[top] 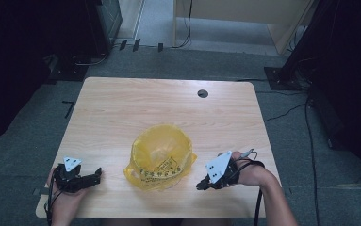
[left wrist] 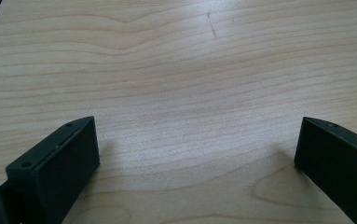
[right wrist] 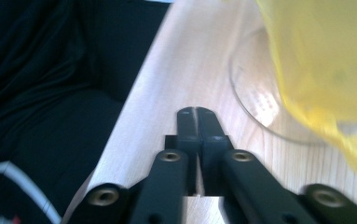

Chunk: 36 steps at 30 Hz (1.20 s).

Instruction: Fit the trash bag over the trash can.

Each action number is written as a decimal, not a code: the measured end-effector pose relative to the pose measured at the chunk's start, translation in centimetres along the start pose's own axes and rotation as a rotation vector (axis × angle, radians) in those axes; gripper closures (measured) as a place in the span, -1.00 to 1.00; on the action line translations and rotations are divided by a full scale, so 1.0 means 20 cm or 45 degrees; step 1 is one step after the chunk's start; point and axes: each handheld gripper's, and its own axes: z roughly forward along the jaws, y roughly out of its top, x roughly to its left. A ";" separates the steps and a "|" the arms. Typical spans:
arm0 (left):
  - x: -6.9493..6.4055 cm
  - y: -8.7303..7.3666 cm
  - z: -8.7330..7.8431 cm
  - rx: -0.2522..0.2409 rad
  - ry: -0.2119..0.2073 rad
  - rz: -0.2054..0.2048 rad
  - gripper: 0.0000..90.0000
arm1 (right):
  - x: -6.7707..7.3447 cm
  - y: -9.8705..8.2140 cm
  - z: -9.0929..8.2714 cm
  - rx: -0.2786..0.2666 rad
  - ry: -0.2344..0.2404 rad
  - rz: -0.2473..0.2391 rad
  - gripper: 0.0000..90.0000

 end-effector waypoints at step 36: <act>0.00 0.00 0.00 0.001 0.000 0.000 -1.00 | 0.18 -0.59 -0.09 -0.314 -1.251 1.582 -1.00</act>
